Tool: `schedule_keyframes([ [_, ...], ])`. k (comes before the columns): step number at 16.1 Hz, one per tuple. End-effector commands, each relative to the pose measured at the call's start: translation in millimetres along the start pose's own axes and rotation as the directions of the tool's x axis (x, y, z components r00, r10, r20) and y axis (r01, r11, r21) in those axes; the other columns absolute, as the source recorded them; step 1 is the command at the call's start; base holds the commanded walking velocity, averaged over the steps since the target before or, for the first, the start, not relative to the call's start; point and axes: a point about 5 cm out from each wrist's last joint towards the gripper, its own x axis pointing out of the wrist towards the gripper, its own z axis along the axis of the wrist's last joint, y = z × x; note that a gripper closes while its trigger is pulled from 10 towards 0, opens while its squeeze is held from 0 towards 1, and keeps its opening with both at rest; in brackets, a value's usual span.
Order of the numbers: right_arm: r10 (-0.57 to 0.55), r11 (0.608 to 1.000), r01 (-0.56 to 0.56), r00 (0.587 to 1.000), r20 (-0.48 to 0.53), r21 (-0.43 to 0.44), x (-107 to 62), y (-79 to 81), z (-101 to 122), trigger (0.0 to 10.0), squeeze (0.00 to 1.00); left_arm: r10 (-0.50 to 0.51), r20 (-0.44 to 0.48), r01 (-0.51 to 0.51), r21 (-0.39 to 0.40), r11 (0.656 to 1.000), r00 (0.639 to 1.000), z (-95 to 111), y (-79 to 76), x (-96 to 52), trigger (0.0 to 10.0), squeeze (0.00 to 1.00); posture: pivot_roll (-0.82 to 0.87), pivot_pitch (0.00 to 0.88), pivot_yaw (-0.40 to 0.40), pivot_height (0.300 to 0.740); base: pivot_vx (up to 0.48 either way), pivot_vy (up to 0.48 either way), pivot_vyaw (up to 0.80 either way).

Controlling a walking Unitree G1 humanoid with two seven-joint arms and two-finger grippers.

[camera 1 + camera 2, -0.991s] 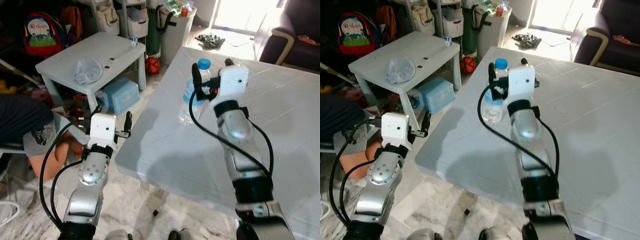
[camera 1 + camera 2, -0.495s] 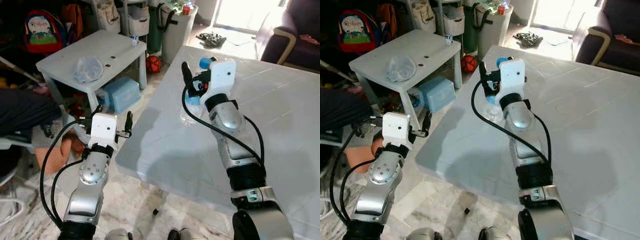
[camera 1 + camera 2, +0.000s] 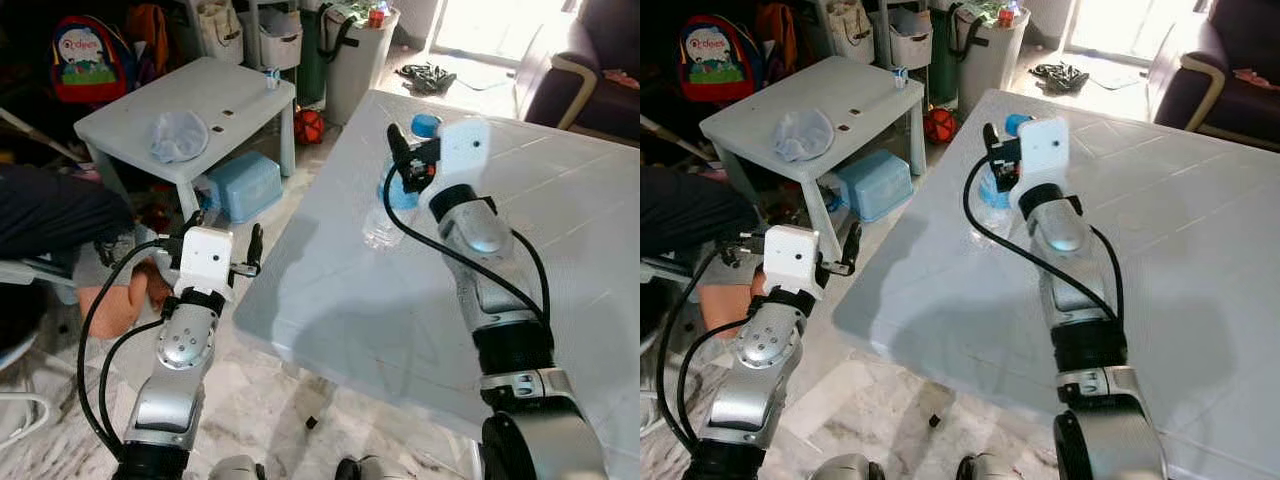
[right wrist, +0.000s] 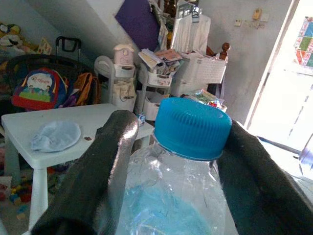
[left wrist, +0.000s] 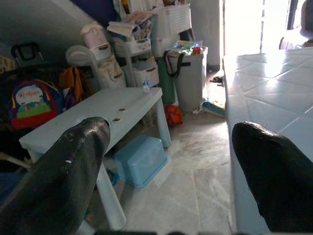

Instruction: Restocking fridge

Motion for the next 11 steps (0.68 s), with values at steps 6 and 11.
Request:
schedule_keyframes([
  [6, 0.011, 0.998, -0.012, 1.0, -0.011, -0.055, -26.6, 9.5, -12.0, 0.0, 0.0, -0.009, -0.002, 0.009, 0.022, 1.0, 1.0, 0.6, 0.4, 2.7, 10.0, 0.0, 0.1, 0.027, -0.058, 0.74, 0.0, 0.0, 0.0],
  [11, 0.018, 1.0, -0.017, 0.998, 0.066, -0.011, -37.1, 24.3, 12.2, 5.5, 0.0, 0.032, -0.002, -0.032, -0.029, 0.999, 0.999, 3.4, -3.5, 5.4, 10.0, 0.0, 0.1, 0.02, -0.059, 0.74, 0.0, 0.0, 0.0],
])
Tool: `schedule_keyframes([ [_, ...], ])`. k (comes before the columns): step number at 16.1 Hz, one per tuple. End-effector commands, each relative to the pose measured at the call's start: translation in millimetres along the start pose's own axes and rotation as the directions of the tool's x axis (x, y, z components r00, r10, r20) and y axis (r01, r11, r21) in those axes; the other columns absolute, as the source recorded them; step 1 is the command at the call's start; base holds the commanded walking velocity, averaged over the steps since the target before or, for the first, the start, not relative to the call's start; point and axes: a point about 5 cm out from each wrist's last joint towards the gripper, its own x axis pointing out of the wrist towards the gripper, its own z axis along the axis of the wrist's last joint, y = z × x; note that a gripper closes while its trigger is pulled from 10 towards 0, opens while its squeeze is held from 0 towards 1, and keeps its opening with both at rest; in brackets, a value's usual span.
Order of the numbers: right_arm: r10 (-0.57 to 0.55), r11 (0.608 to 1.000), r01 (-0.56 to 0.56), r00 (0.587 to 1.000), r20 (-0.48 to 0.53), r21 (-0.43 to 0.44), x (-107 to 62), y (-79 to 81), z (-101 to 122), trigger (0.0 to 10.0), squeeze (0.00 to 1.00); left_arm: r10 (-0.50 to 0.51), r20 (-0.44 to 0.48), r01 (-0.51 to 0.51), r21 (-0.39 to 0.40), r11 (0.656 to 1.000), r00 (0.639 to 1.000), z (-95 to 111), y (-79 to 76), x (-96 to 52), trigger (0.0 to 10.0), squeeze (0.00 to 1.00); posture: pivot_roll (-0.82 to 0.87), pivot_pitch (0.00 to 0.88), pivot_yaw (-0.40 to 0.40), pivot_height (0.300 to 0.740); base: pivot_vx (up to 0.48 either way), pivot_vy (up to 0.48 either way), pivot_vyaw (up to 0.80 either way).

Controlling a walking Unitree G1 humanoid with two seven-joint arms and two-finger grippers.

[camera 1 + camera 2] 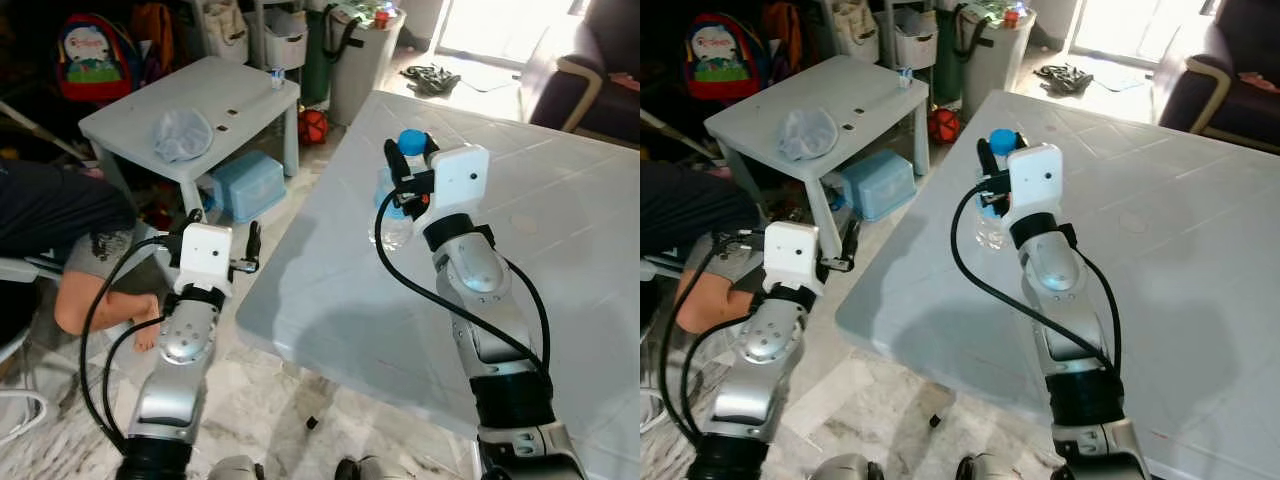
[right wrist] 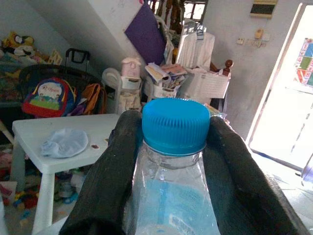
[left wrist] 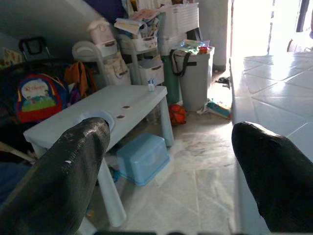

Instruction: Restocking fridge

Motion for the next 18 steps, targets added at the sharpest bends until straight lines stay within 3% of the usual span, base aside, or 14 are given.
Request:
schedule_keyframes([
  [1, 0.001, 1.0, -0.001, 1.0, 0.012, 0.009, -1.2, 0.8, 7.5, 5.5, 0.0, 0.007, 0.005, -0.007, -0.006, 1.0, 1.0, 2.4, 0.3, 0.0, 10.0, 0.0, 0.1, 0.02, -0.059, 0.74, 0.0, 0.0, 0.0],
  [2, -0.017, 1.0, 0.017, 1.0, 0.018, 0.023, -1.5, -3.5, 11.8, 10.0, 0.0, 0.007, -0.001, -0.007, -0.004, 1.0, 1.0, 0.1, -0.5, -1.3, 10.0, 0.0, 0.09, 0.015, -0.055, 0.74, 0.0, 0.0, 0.0],
  [5, -0.047, 0.998, 0.048, 0.999, -0.017, 0.032, -3.5, -9.4, 5.1, 10.0, 0.0, 0.005, 0.004, -0.005, -0.014, 1.0, 1.0, 0.2, -4.9, 1.1, 10.0, 0.0, 0.08, 0.014, -0.055, 0.74, 0.0, 0.0, 0.0],
  [18, -0.038, 0.996, 0.039, 0.999, -0.017, 0.081, 1.0, -6.0, 5.9, 10.0, 0.0, 0.019, -0.006, -0.019, 0.0, 1.0, 1.0, -2.2, -0.9, 1.5, 10.0, 0.0, 0.08, 0.008, -0.052, 0.74, -0.33, 0.0, 0.0],
])
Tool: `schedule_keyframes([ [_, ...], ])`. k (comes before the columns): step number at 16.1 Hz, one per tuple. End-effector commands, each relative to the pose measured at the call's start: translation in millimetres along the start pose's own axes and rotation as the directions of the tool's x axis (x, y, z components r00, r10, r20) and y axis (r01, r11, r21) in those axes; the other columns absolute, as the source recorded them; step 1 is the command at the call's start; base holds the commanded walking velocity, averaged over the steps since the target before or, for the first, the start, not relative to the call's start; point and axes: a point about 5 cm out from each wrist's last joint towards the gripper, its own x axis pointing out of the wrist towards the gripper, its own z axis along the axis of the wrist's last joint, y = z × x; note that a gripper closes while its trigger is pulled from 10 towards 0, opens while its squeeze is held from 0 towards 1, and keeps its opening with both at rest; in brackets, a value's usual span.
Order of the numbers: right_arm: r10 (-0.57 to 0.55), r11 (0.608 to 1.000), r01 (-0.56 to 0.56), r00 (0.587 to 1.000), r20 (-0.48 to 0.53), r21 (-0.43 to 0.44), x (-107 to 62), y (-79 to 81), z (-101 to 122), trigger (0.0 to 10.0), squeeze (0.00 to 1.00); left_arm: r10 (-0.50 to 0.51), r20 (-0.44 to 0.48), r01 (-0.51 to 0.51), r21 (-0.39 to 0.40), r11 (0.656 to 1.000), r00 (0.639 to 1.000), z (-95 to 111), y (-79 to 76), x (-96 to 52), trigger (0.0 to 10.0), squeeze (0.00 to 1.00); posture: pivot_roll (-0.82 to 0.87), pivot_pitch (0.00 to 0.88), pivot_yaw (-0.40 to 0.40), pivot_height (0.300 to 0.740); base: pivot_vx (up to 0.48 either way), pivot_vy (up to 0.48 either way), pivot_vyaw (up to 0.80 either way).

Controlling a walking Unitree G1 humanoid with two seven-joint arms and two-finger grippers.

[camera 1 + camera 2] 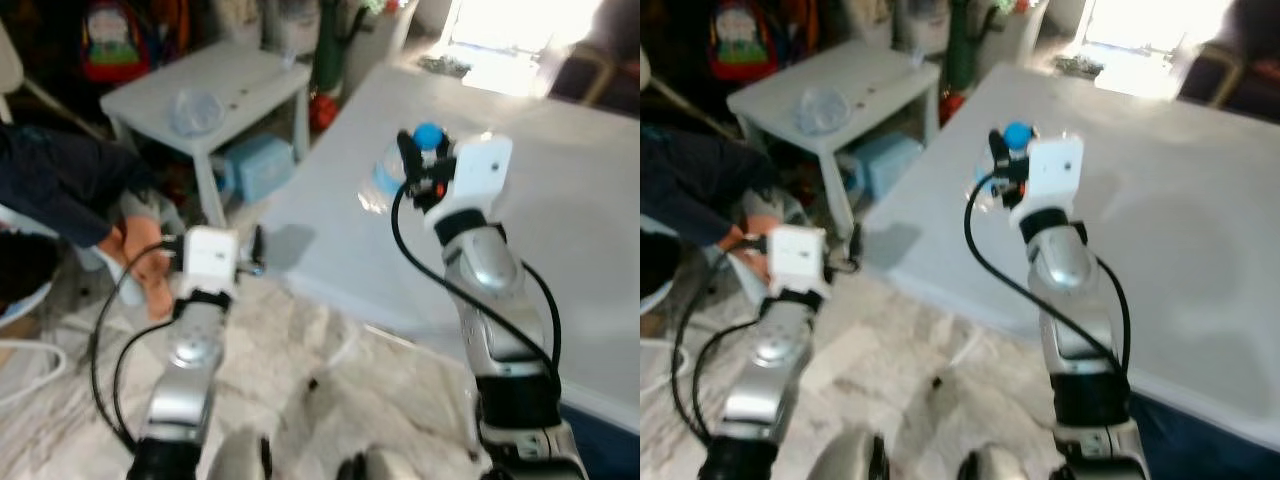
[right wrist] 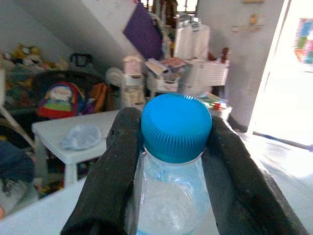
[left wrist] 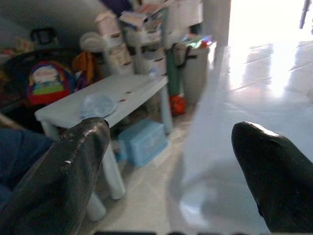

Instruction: Restocking fridge

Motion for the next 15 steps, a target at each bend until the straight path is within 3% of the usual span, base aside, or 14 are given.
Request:
schedule_keyframes([
  [1, 0.03, 1.0, -0.03, 1.0, -0.001, -0.004, -0.1, 4.9, 0.2, 10.0, 0.0, 0.015, -0.001, -0.015, 0.019, 1.0, 1.0, -0.8, 5.6, 0.2, 10.0, 0.0, 0.08, 0.007, -0.053, 0.74, -0.379, 0.0, 0.0],
  [11, 0.084, 0.996, -0.084, 0.996, 0.009, -0.02, 0.9, 14.1, -0.2, 10.0, 0.0, 0.016, -0.008, -0.015, 0.025, 1.0, 1.0, -2.6, 4.2, -0.6, 10.0, 0.0, 0.09, 0.013, -0.061, 0.74, -0.352, 0.0, 0.78],
  [15, 0.122, 0.992, -0.122, 0.992, 0.007, -0.039, -1.6, 19.8, -2.6, 10.0, 0.0, 0.01, -0.004, -0.01, 0.03, 1.0, 1.0, -2.4, 3.1, -0.6, 10.0, 0.0, 0.08, 0.011, -0.061, 0.74, -0.136, 0.0, 0.8],
])
